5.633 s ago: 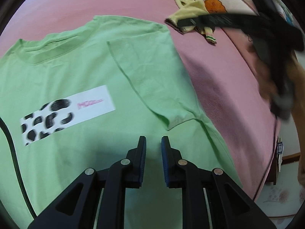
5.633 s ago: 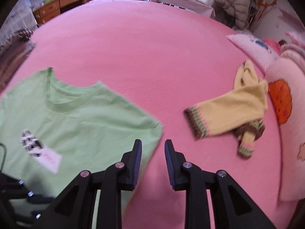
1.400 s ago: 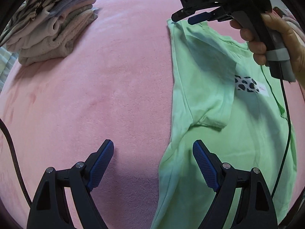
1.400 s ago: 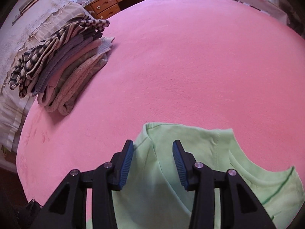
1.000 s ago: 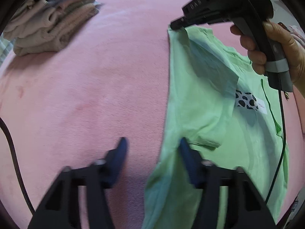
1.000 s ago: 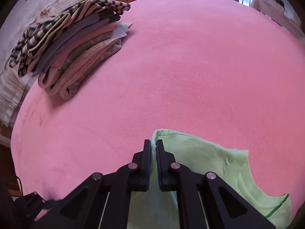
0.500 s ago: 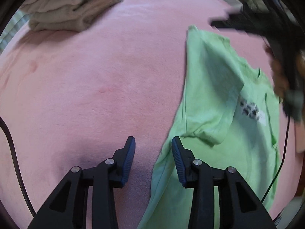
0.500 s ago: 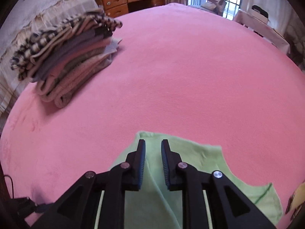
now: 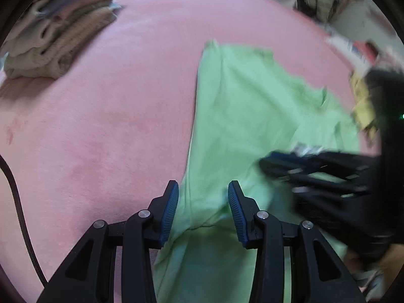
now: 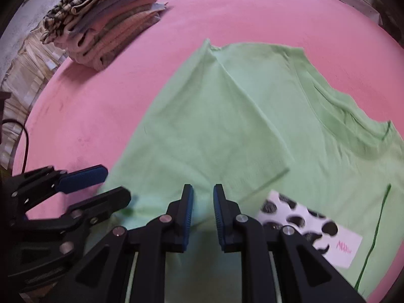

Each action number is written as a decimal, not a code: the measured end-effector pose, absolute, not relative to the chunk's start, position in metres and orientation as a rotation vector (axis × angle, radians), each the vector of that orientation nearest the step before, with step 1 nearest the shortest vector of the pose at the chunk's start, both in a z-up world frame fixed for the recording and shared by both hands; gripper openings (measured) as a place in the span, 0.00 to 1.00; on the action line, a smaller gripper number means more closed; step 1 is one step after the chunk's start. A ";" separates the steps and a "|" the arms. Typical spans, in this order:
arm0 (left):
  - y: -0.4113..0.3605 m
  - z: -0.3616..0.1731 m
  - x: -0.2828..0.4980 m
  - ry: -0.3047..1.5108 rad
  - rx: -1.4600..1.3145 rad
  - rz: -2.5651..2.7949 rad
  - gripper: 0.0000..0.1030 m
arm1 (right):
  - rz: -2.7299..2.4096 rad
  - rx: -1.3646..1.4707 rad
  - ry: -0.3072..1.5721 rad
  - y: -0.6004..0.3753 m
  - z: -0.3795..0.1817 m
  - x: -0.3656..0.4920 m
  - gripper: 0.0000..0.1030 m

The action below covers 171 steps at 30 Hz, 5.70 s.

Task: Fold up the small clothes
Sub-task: 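Open the right tool and raise both tools above the folded shirt, then lower both tools to the hem of the green shirt, then close both tools on the shirt hem side by side, then lift the hem with both tools and fold it over toward the collar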

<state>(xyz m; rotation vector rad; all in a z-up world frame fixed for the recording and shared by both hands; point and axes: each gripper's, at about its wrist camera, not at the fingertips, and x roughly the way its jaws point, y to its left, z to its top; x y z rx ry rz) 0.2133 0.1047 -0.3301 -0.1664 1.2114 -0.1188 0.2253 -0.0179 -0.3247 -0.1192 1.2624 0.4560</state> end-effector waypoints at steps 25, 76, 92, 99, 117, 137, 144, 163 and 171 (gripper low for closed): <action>0.109 -0.145 0.040 1.140 0.001 0.093 0.42 | 0.293 -0.138 1.149 -0.193 -0.133 0.014 0.16; 0.152 -0.300 -0.080 1.443 -0.106 -0.133 0.54 | -0.114 0.231 1.335 -0.272 -0.252 -0.194 0.39; 0.164 -0.328 -0.072 1.491 -0.165 -0.118 0.54 | -0.071 0.243 1.347 -0.277 -0.269 -0.185 0.39; 0.177 -0.335 -0.076 1.502 -0.182 -0.154 0.54 | -0.044 0.260 1.366 -0.277 -0.280 -0.183 0.39; 0.191 -0.340 -0.093 1.538 -0.253 -0.238 0.54 | -0.017 0.329 1.395 -0.297 -0.289 -0.201 0.39; 0.183 -0.359 -0.102 1.528 -0.291 -0.219 0.29 | 0.006 0.378 1.433 -0.285 -0.321 -0.192 0.19; 0.180 -0.343 -0.103 1.508 -0.236 -0.232 0.03 | 0.001 0.336 1.400 -0.277 -0.301 -0.198 0.07; 0.196 -0.193 -0.031 1.186 -0.476 -0.265 0.02 | -0.117 0.315 1.160 -0.273 -0.149 -0.150 0.06; 0.198 -0.145 0.018 1.099 -0.523 -0.255 0.02 | -0.135 0.307 1.076 -0.277 -0.102 -0.090 0.06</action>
